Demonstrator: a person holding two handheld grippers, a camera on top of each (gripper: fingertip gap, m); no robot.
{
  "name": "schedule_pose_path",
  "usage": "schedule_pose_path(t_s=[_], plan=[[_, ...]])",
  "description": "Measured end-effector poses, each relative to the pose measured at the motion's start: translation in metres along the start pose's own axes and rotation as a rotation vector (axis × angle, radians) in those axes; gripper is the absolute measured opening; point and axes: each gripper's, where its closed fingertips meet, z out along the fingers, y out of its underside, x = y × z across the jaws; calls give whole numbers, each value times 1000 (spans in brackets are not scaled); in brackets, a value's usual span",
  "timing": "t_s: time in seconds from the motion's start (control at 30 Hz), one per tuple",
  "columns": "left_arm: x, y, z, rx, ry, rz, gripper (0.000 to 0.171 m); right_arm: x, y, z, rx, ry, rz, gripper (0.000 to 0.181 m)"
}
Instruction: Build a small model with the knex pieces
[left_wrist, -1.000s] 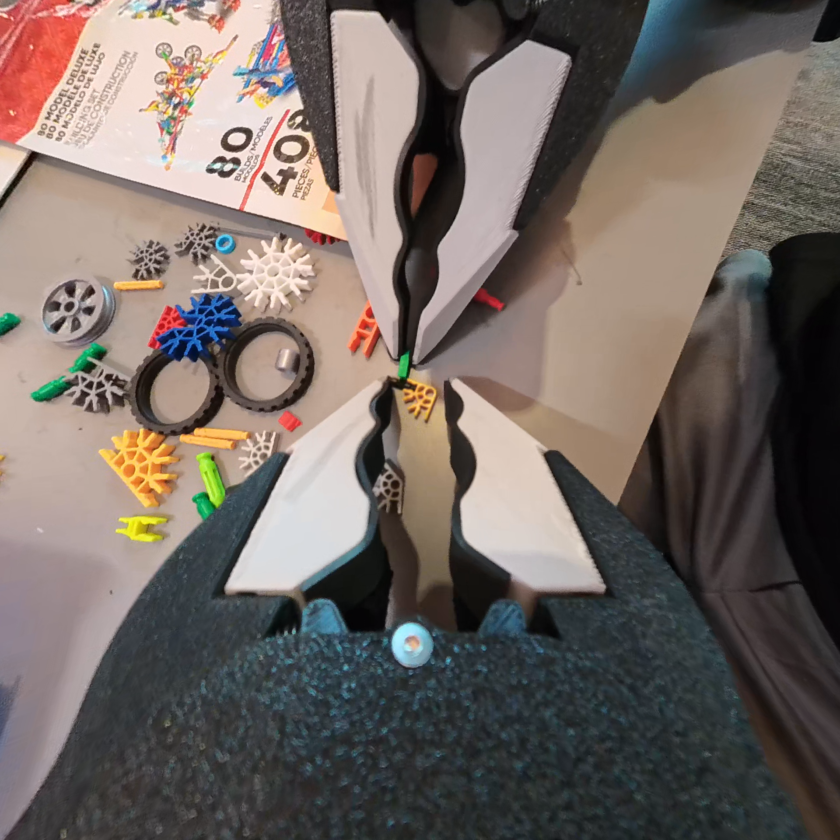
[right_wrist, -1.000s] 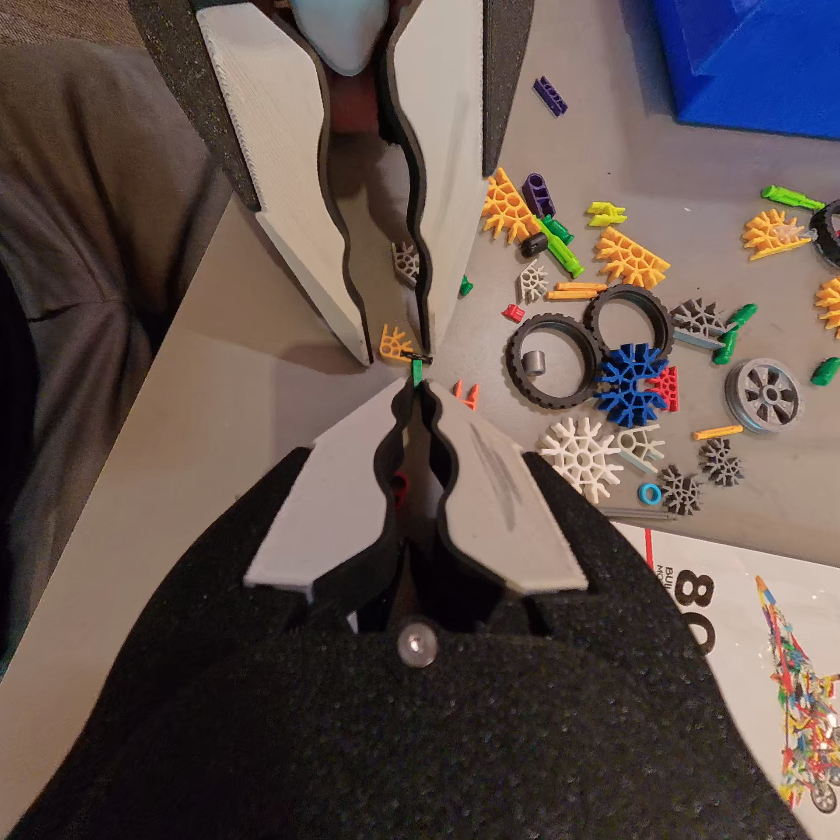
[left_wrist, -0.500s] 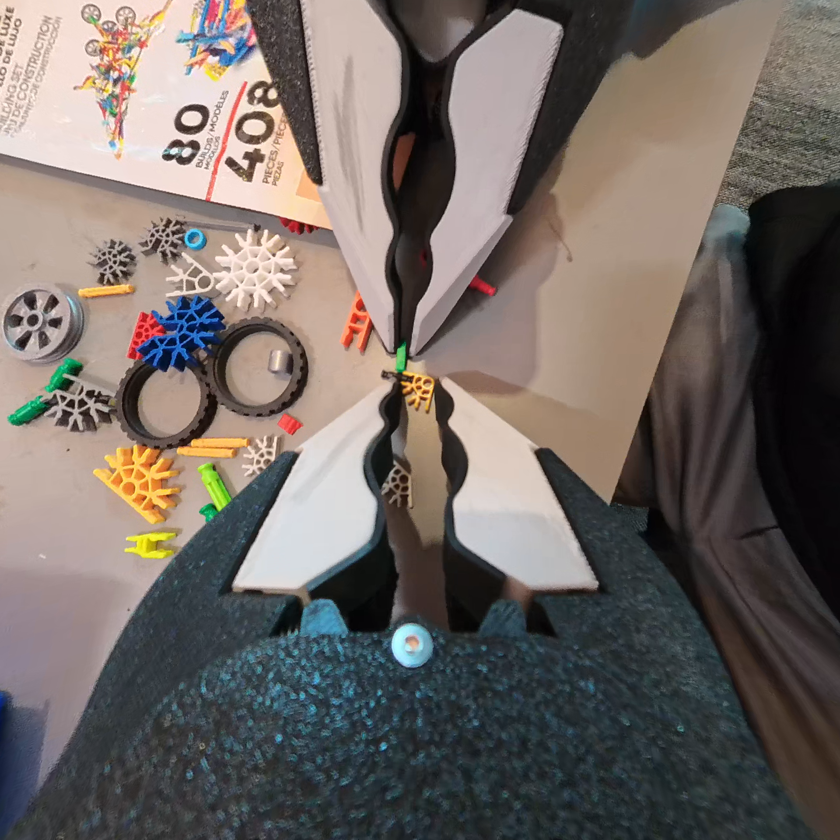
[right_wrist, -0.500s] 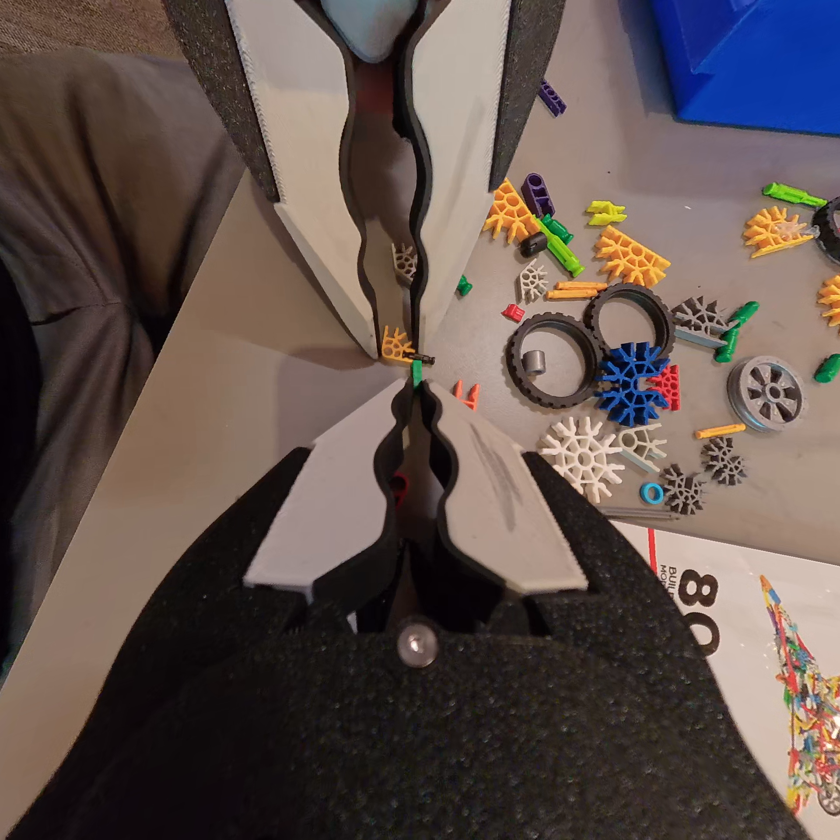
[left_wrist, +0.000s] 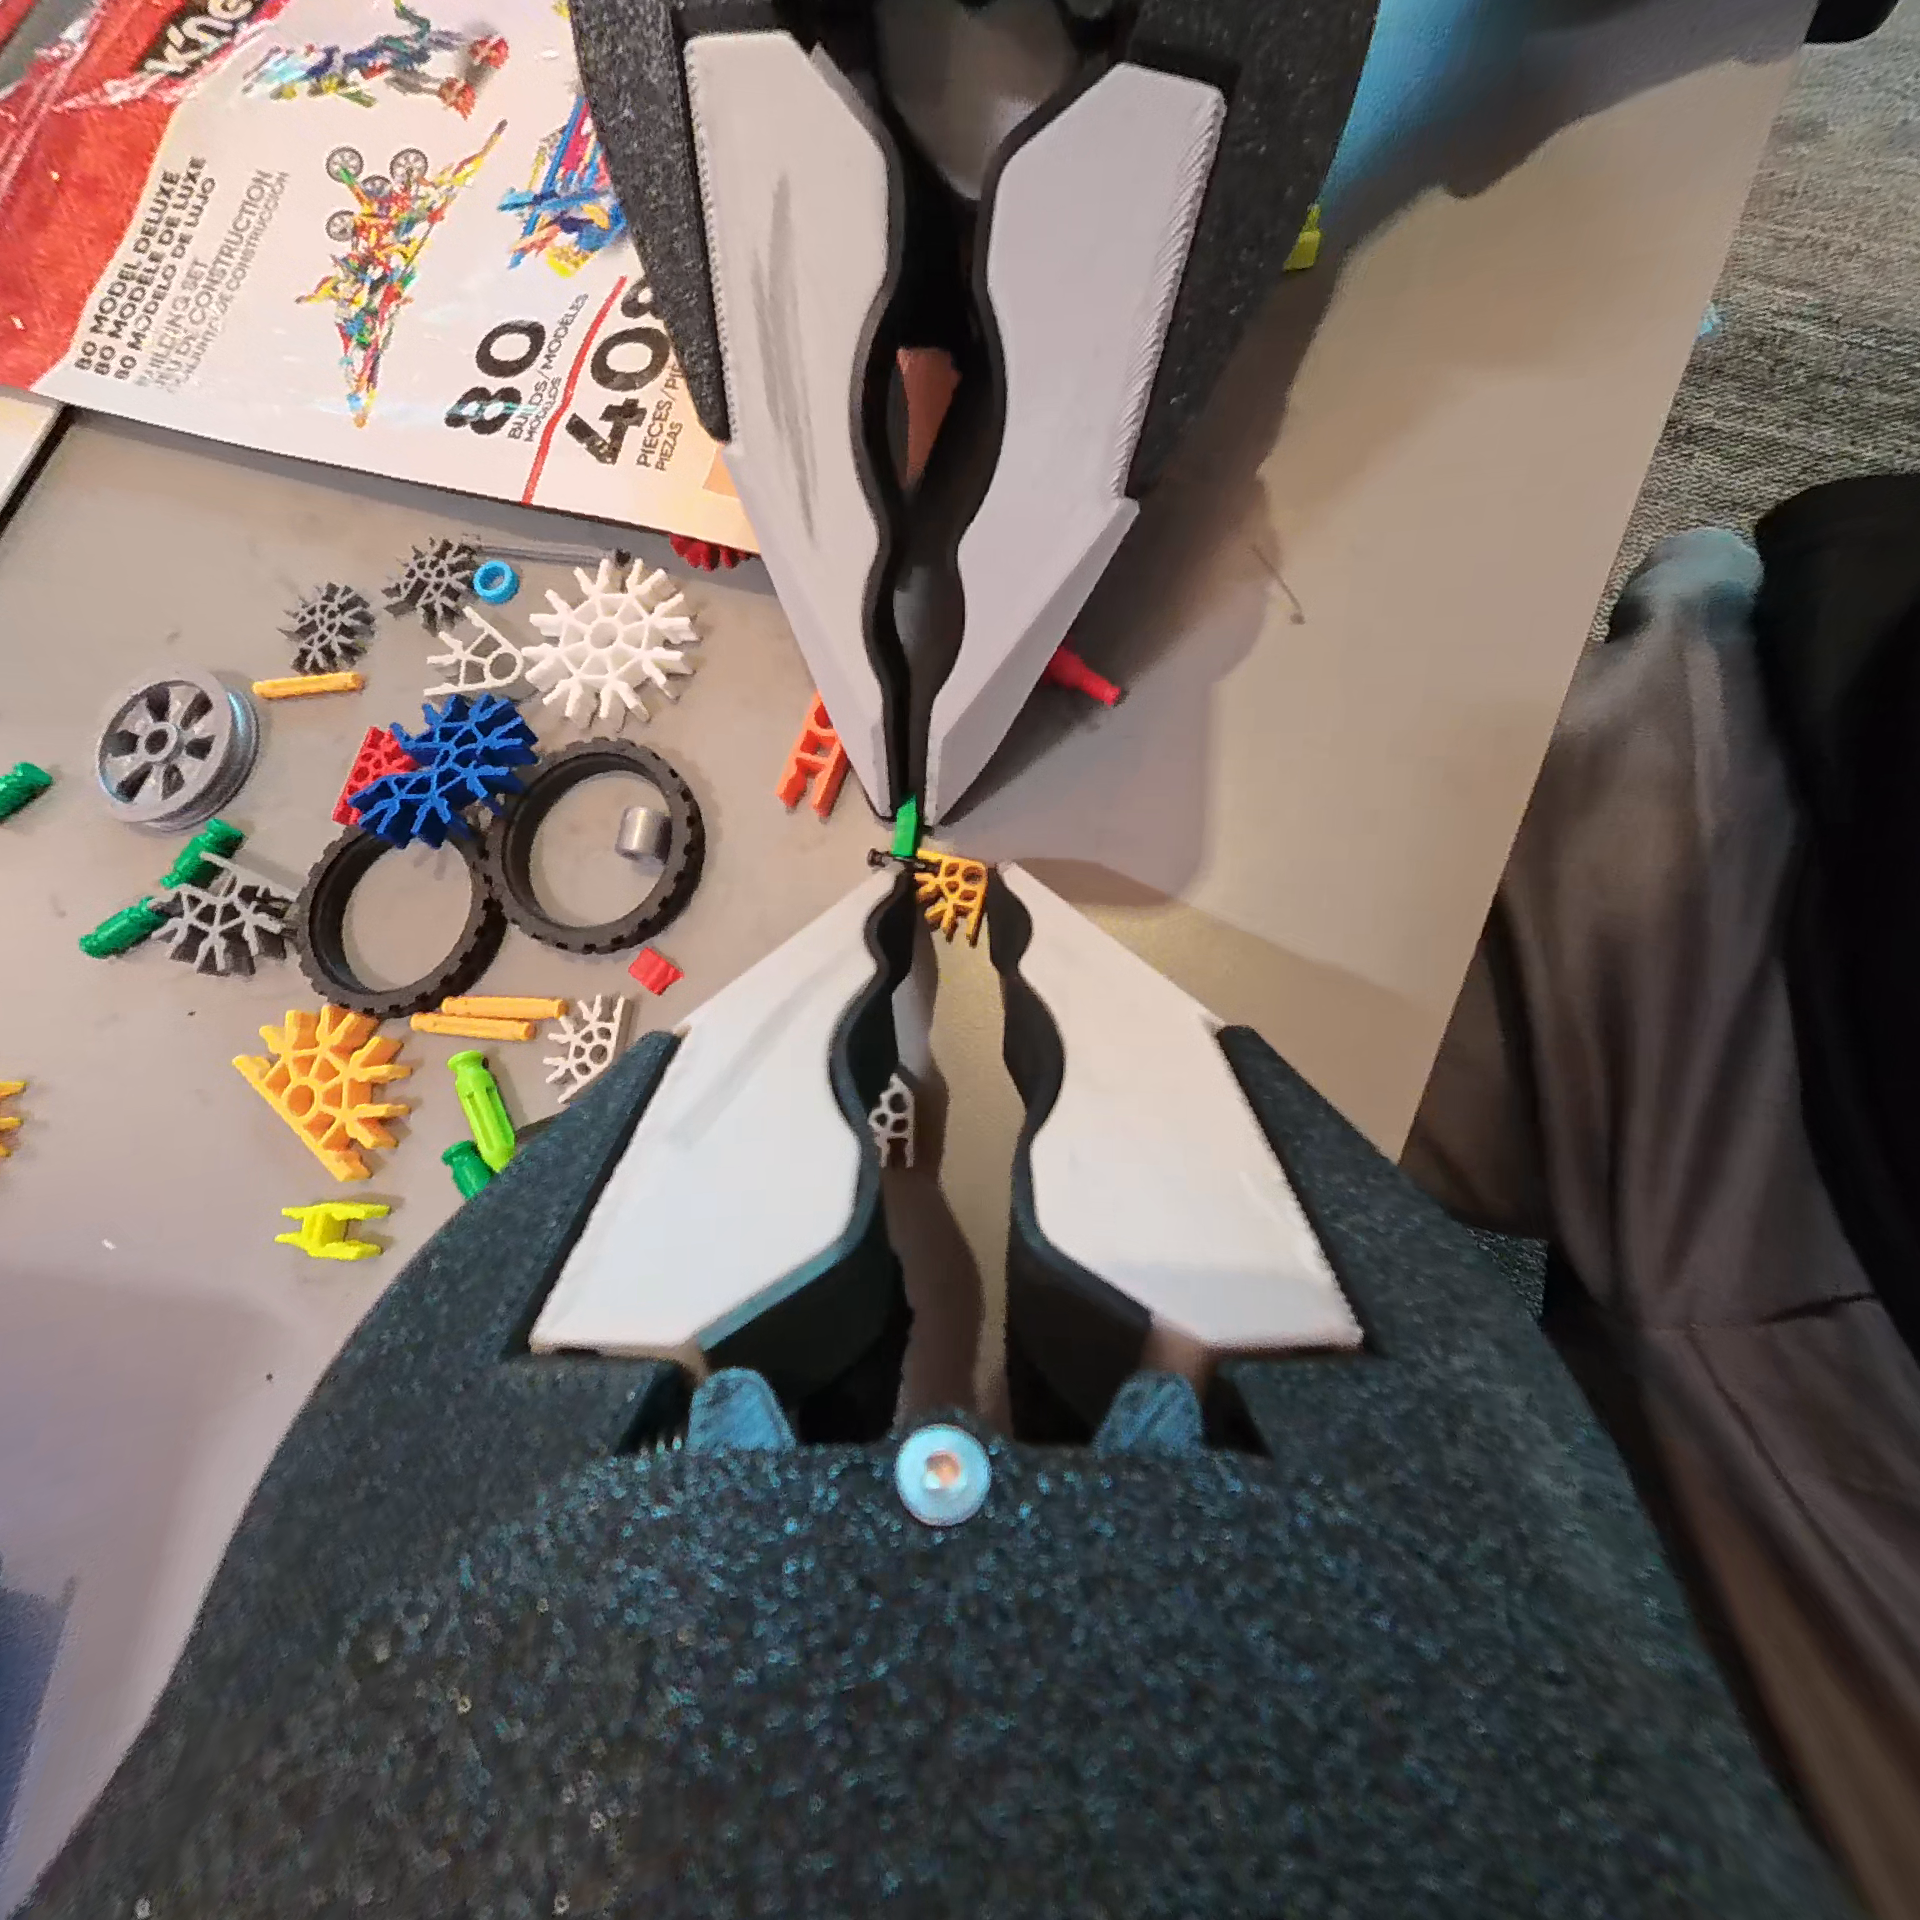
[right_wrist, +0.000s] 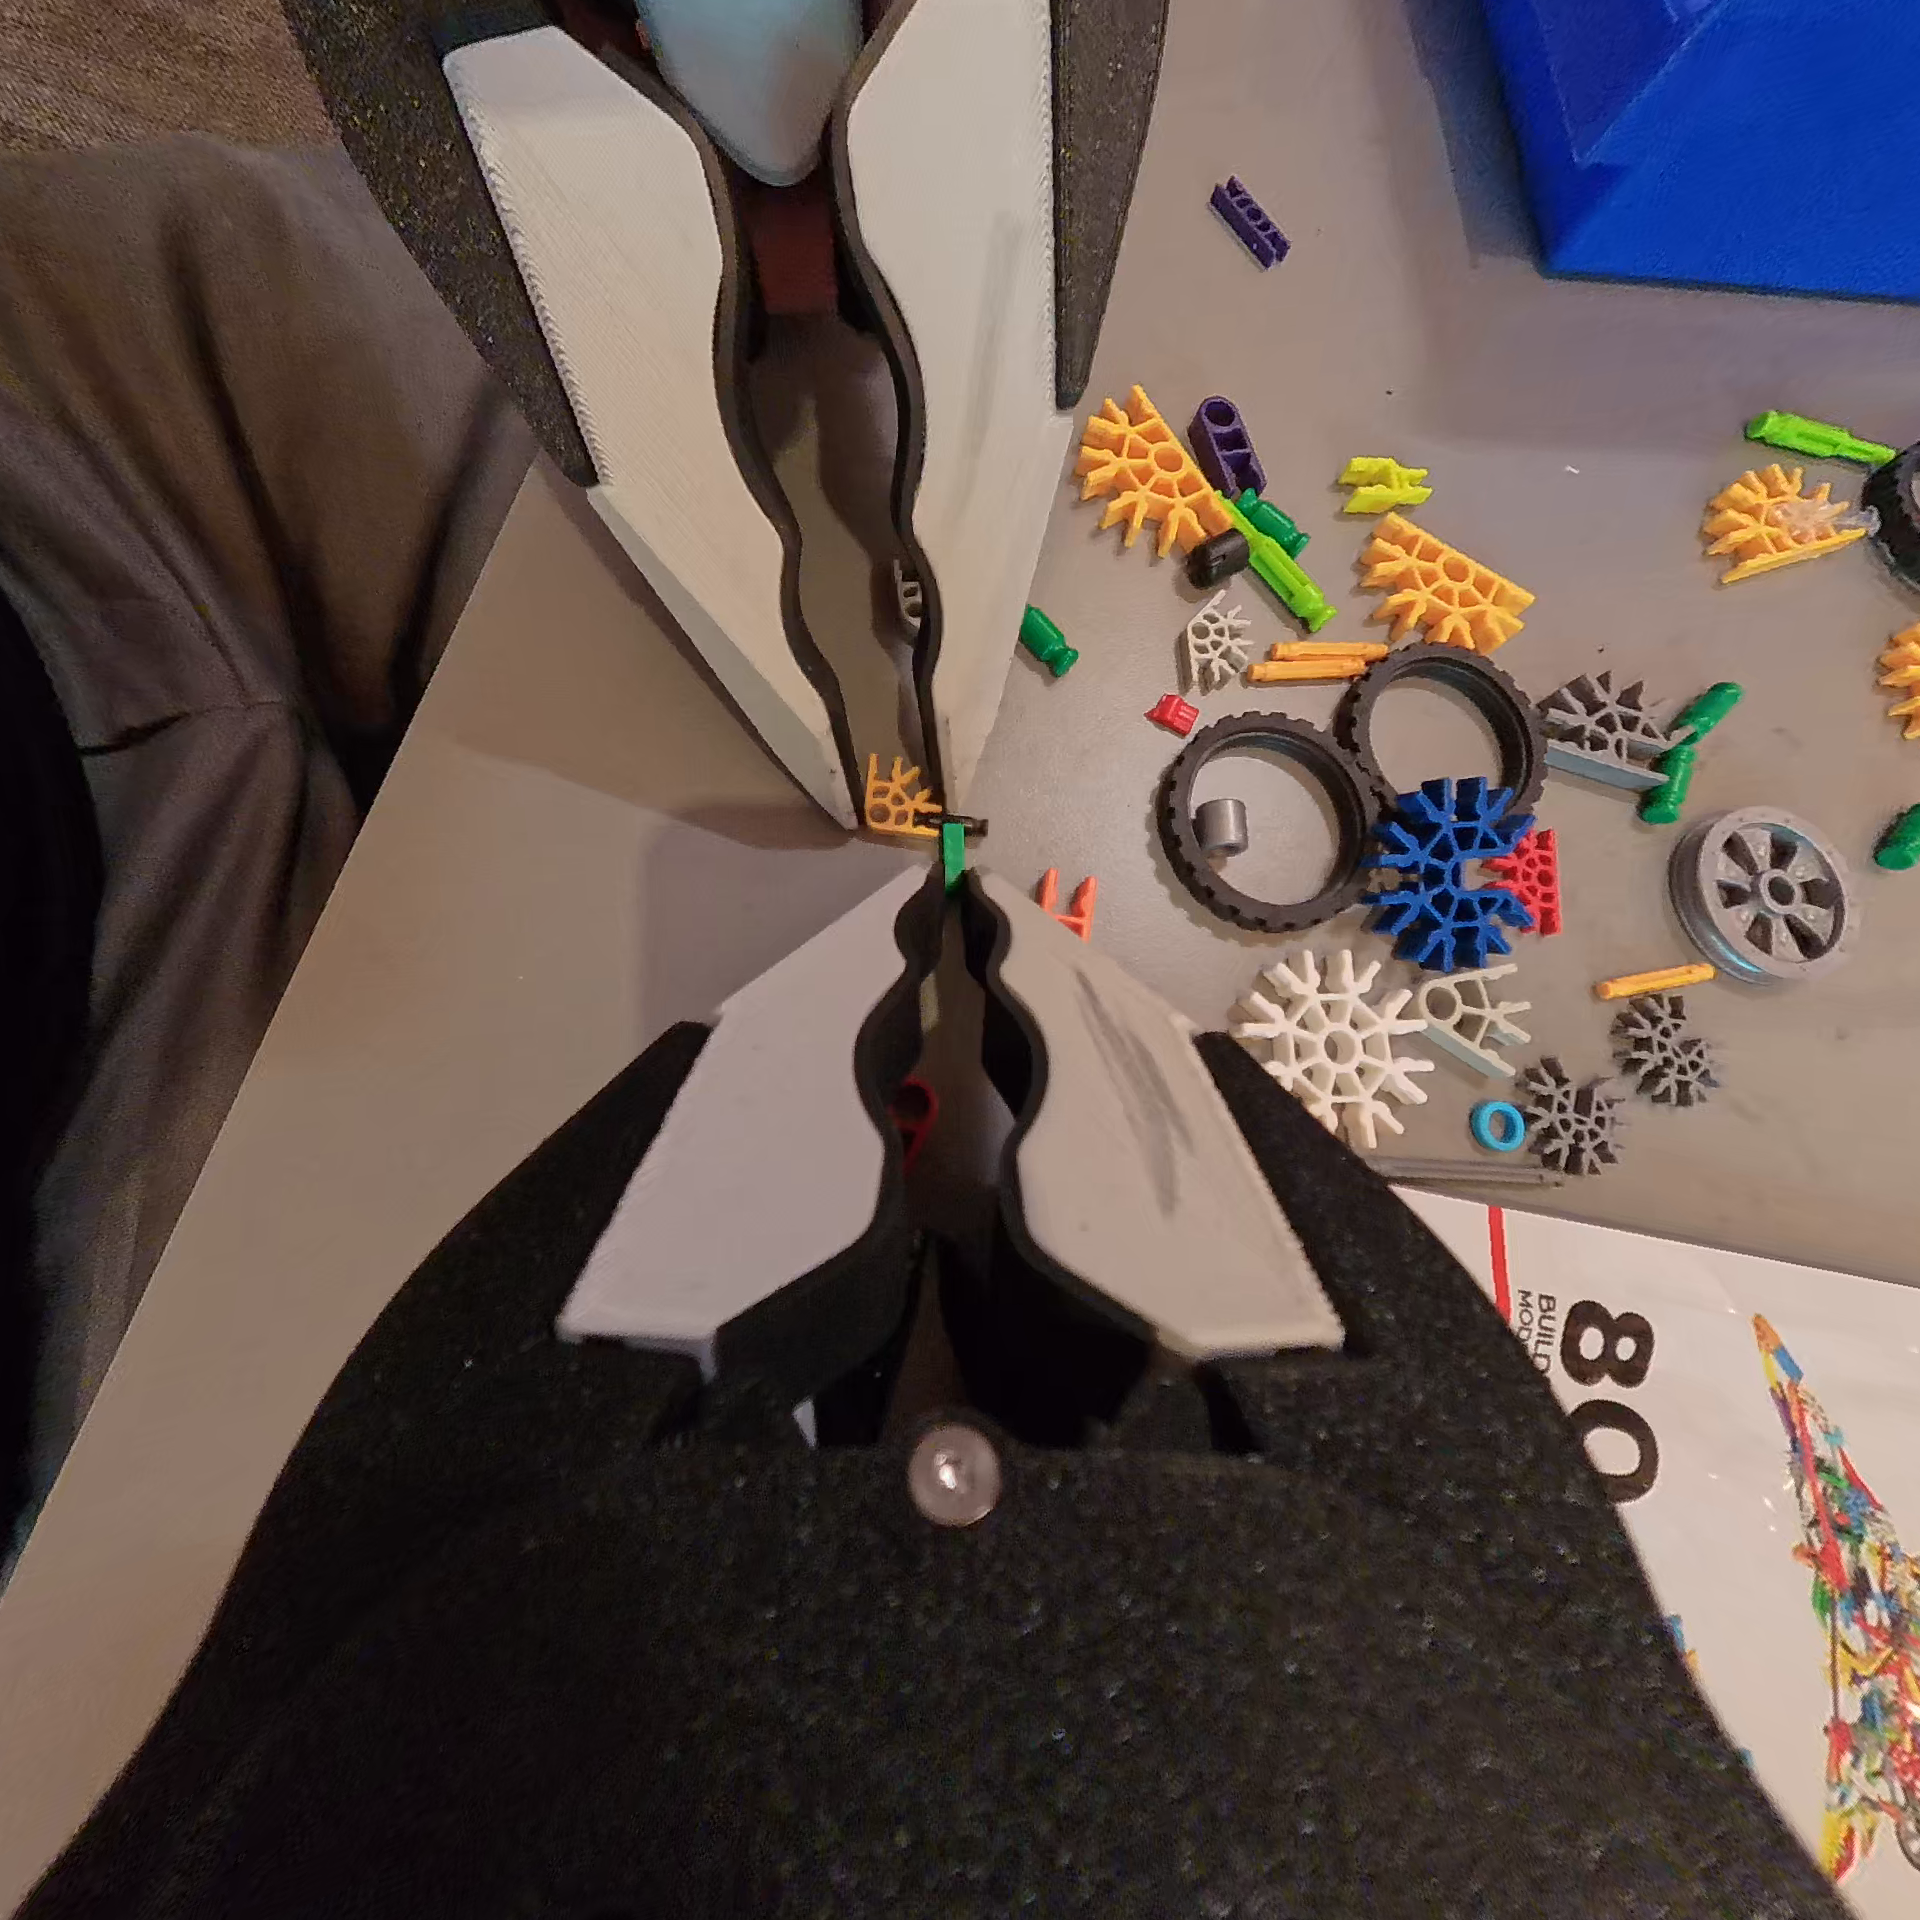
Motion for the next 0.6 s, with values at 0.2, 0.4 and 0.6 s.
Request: schedule_pose_path(t_s=[0.2, 0.4, 0.6], plan=[[1, -3, 1, 12, -2, -4, 11, 0, 0, 0, 2, 5, -4, 0], [0, -3, 1, 10, 4, -22, 12, 0, 0, 0, 3, 4, -2, 0], [-1, -4, 0, 18, -10, -26, 19, 0, 0, 0, 6, -1, 2, 1]])
